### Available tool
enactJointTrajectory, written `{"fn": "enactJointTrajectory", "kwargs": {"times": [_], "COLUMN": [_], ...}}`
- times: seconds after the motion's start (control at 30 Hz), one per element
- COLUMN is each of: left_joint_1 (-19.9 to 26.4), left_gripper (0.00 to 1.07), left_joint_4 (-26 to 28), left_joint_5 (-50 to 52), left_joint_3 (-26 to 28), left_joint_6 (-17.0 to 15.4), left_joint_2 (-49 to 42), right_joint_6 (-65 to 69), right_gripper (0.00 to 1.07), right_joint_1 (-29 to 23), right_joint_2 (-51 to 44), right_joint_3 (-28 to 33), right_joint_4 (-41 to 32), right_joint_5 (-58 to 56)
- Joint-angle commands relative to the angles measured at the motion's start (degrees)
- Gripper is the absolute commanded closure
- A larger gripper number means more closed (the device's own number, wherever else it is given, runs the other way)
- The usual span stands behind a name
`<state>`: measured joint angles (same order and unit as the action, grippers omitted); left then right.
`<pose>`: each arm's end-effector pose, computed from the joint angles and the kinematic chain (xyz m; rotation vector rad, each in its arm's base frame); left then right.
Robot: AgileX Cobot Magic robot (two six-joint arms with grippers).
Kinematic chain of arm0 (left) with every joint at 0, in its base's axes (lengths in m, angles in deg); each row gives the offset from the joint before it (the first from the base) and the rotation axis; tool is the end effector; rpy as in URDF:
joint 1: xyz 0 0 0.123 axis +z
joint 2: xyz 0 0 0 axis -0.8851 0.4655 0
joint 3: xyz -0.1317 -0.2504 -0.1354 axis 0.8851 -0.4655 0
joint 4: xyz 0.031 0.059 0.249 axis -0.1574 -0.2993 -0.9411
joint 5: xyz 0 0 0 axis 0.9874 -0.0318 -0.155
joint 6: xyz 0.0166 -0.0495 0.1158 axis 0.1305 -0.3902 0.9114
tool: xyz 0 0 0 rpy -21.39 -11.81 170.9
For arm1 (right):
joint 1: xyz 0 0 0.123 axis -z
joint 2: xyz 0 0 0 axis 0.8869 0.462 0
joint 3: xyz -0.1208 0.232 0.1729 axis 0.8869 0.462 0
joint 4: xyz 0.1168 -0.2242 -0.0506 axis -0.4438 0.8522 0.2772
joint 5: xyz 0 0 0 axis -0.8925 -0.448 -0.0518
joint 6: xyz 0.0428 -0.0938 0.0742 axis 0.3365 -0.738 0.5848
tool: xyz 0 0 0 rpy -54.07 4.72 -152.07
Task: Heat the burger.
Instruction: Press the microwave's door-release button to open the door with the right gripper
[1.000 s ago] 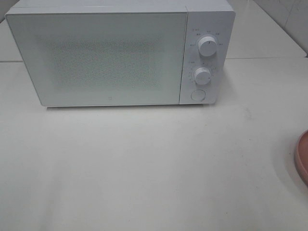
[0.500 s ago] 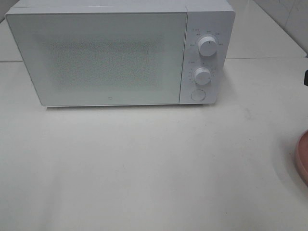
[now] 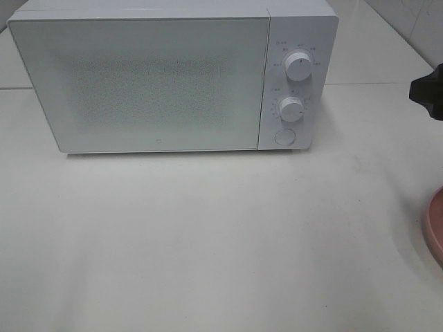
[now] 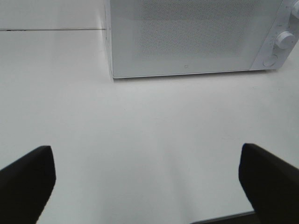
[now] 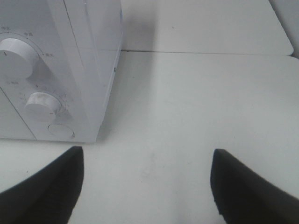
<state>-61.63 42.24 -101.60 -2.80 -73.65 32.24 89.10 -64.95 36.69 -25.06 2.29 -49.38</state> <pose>-0.0017 -0.0287 0.2723 0.1573 1.9976 -0.2072 0.2457 0.0106 0.2633 -0.0066 2.0098 0.0498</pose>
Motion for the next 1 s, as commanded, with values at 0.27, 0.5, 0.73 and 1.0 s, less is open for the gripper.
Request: {"fn": "enactJointTrajectory", "kwargs": {"times": [0.27, 0.5, 0.73, 1.0], "left_joint_1": [-0.23, -0.23, -0.23, -0.23], "left_gripper": [0.07, 0.07, 0.07, 0.07], "left_joint_4": [0.00, 0.00, 0.00, 0.00], "left_joint_5": [-0.23, -0.23, -0.23, -0.23], "left_joint_3": [-0.11, -0.11, -0.11, -0.11], "left_joint_6": [-0.06, -0.06, -0.06, -0.06], "left_joint_2": [-0.80, -0.80, -0.80, -0.80], "right_joint_6": [-3.72, -8.48, -18.62, -20.34], "right_gripper": [0.34, 0.34, 0.34, 0.34], "right_joint_1": [0.06, -6.36, -17.99, -30.37], "right_joint_2": [8.77, 14.50, 22.29, 28.19], "right_joint_3": [8.37, 11.23, 11.40, 11.40], "right_joint_4": [2.64, -3.38, -18.05, -31.11], "right_joint_5": [26.81, 39.13, 46.24, 56.21]}}
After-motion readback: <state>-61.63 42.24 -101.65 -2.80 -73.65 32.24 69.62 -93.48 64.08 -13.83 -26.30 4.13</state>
